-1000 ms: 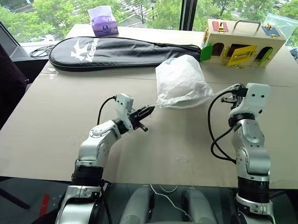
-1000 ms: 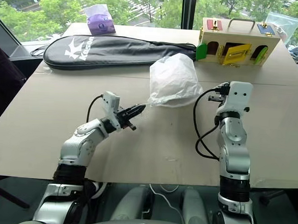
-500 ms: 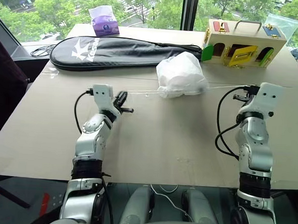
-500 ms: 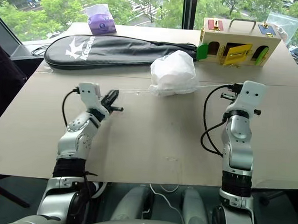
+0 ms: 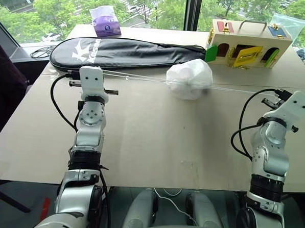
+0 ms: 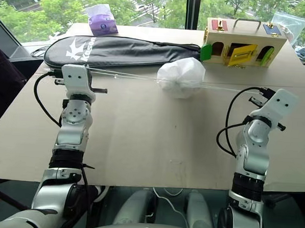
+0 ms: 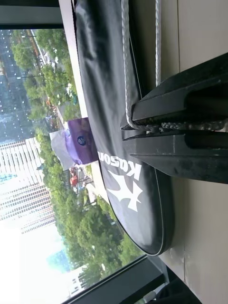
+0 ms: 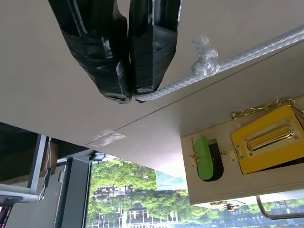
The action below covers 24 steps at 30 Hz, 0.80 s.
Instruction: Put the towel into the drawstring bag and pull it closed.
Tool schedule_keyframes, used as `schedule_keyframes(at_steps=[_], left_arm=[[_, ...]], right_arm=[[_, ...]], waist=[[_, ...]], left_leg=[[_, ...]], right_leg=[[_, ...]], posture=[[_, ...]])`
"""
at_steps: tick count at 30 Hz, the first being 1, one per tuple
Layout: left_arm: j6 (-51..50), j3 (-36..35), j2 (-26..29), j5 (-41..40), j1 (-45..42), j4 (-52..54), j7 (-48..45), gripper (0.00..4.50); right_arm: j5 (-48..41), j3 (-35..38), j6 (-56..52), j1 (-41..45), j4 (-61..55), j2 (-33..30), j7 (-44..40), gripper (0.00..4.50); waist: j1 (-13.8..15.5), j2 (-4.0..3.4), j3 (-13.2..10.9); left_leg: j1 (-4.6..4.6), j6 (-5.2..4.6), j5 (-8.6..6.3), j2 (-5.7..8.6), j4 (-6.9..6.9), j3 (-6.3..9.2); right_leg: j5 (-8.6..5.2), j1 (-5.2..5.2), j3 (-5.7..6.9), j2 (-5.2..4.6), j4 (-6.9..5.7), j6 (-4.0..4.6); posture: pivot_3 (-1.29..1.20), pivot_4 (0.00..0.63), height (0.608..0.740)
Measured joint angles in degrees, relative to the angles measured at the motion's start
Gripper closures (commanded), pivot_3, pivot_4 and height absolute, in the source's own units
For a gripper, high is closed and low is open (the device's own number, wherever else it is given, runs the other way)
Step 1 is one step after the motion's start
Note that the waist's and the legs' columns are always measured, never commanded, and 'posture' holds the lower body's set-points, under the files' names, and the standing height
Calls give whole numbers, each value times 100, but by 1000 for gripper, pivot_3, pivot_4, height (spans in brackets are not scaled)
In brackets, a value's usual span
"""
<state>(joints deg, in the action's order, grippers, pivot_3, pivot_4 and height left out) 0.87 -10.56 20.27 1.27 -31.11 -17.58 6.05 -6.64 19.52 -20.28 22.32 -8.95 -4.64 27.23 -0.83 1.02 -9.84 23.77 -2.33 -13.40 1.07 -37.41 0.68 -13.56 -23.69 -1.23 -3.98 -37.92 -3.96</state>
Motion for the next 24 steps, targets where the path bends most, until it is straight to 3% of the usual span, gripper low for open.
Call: schedule_keyframes(at_steps=[2, 7, 8, 9, 12, 16, 20, 24], left_arm=[[-33, 1, -17, -280, -42, -115, -273, 4413], [-424, 183, 85, -1176, 305, -71, -2233, 4413], [-546, 281, 83, -1325, 387, 37, -2584, 3763], [-754, 476, 115, -1520, 495, 228, -3083, 3478], [-1352, 942, 464, -1899, 729, 747, -4256, 1975], [-1908, 1096, 1627, -2004, 1246, 1051, -5539, 415], [-1961, 870, 2060, -2155, 1327, 935, -6155, 415], [-1954, 632, 2499, -2297, 1681, 962, -6718, 415]], right_arm=[[-218, 10, 2, 25, 107, -198, -116, 4500], [-983, -25, -78, -95, 187, -1216, -2072, 4500], [-1134, -136, -160, -186, 94, -1341, -2476, 3814], [-1417, -397, -310, -391, -140, -1531, -3144, 3496], [-1772, -1201, -554, -1018, -573, -2204, -4694, 2015], [-1880, -1358, -634, -2100, -706, -3588, -6303, 418], [-1796, -1160, -104, -2598, -463, -4182, -7301, 418], [-1943, -655, 390, -2695, 45, -4228, -7872, 418]], waist=[[0, 0, 0], [-23, 0, 0], [-26, 0, 0], [-30, 0, 0], [-56, 0, 0], [-73, 0, -2], [-31, 3, -5], [-29, 4, -4]], left_leg=[[0, 0, 0, 1, 0, -3], [3, -3, -1, 2, -1, -6], [4, -3, -1, -3, 0, -5], [4, -3, -1, -10, 0, -5], [3, -3, -1, -20, 0, -5], [-1, -6, -3, -23, -1, -10], [-2, -6, -3, -26, -13, -9], [-9, -6, -4, -29, -18, -19]], right_leg=[[0, 1, -1, -2, 2, 0], [-1, 2, 1, 0, 9, -1], [-1, 2, 2, 2, 10, -1], [-1, 2, 3, 7, 11, 0], [-2, 4, 2, 16, 14, 1], [-3, 7, -2, 15, 21, 1], [-3, 12, 0, 14, 21, 1], [-3, 19, -7, 10, 23, 1]], posture=[[0, 150, 740], [0, 150, 740], [0, 150, 740], [0, 150, 740], [0, 150, 740], [0, 150, 740], [0, 150, 740], [0, 150, 740]])
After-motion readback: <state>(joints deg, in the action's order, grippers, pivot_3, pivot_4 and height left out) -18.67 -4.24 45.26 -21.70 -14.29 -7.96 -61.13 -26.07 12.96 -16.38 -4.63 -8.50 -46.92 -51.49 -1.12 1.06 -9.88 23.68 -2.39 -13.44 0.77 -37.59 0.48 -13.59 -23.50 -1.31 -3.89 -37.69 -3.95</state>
